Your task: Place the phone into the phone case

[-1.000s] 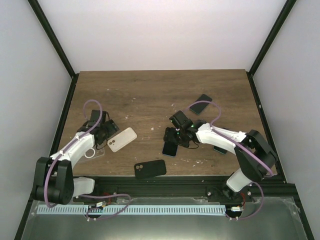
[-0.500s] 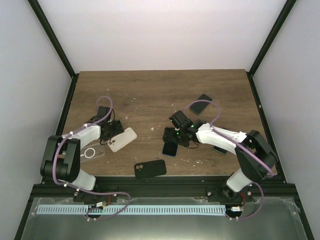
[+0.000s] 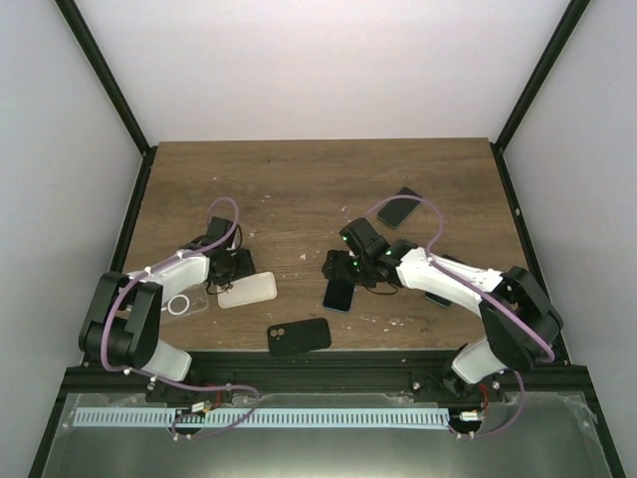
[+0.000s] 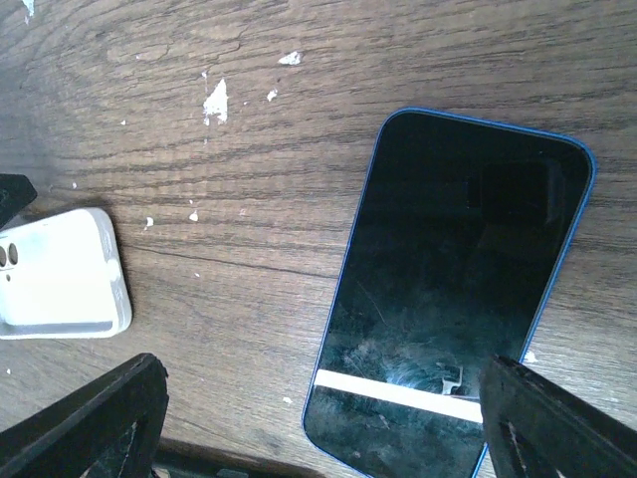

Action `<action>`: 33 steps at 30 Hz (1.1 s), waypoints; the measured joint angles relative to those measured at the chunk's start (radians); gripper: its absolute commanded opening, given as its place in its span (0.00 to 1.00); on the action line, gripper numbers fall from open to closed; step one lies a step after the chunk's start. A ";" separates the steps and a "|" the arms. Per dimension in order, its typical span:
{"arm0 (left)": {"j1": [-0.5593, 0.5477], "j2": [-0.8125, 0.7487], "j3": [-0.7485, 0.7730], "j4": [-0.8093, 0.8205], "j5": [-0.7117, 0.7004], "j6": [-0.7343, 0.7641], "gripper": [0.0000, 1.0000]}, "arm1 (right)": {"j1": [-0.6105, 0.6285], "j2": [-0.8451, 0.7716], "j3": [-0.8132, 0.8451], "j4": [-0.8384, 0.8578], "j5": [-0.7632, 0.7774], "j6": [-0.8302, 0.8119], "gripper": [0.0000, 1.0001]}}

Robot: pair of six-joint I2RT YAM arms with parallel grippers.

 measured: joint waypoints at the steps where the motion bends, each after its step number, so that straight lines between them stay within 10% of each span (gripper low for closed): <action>1: -0.003 -0.003 0.000 -0.011 -0.005 0.006 0.56 | 0.000 0.000 -0.002 0.001 0.000 -0.001 0.87; 12: -0.097 -0.116 0.046 -0.154 -0.072 0.062 0.56 | 0.000 -0.049 -0.031 0.021 -0.004 -0.026 0.88; 16: -0.098 -0.109 0.145 -0.272 -0.134 -0.101 0.43 | 0.000 -0.095 -0.053 0.029 -0.003 -0.034 0.88; 33: -0.098 -0.192 0.059 -0.365 -0.139 -0.764 0.43 | 0.000 -0.211 -0.101 0.038 0.033 -0.046 0.88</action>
